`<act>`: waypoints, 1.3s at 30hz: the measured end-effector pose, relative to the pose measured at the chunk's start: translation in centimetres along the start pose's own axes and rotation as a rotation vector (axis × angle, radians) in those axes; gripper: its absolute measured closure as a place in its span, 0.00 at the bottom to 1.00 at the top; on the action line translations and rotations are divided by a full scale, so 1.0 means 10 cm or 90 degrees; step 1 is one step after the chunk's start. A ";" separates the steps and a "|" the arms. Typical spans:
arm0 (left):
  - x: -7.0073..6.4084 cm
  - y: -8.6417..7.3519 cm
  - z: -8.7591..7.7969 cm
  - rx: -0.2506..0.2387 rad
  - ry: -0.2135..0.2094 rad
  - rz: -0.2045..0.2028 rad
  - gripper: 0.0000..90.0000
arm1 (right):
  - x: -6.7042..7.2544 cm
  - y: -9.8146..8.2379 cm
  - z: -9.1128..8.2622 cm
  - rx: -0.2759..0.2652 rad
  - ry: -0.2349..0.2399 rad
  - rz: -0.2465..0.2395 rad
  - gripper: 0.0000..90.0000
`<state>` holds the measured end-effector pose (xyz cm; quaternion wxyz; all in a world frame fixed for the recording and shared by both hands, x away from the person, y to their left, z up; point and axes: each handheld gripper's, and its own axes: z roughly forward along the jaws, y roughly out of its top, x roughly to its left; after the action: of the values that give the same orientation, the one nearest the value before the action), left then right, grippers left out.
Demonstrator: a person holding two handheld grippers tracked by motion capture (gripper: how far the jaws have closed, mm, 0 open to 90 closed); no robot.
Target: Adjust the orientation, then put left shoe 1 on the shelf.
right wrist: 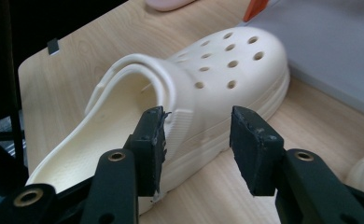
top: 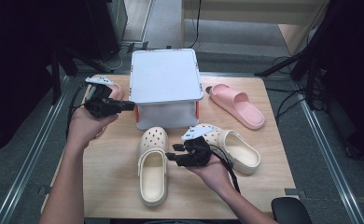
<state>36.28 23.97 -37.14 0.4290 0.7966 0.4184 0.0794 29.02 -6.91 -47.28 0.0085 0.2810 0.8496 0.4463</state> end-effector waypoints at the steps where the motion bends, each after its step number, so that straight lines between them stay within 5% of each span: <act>1: 0.01 0.03 0.01 0.003 0.005 0.004 0.95 | 0.03 -0.01 0.01 0.005 0.001 0.002 0.60; 12: 0.18 0.13 0.19 0.021 0.009 0.009 0.93 | 0.27 -0.13 0.17 0.028 -0.029 0.037 0.38; 21: 0.20 0.12 0.20 0.016 0.023 0.019 0.94 | 0.29 -0.18 0.36 0.055 -0.061 0.076 0.36; 30: 0.17 0.12 0.20 0.016 0.030 0.032 0.96 | 0.28 -0.17 0.53 0.073 -0.089 0.090 0.45; 39: 0.16 0.11 0.20 0.015 0.033 0.038 0.96 | 0.24 -0.14 0.52 0.093 -0.076 0.111 0.62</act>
<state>38.95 23.56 -37.93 0.4060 0.8115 0.4062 0.1079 27.72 -2.42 -50.89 -0.0004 0.3794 0.8504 0.3645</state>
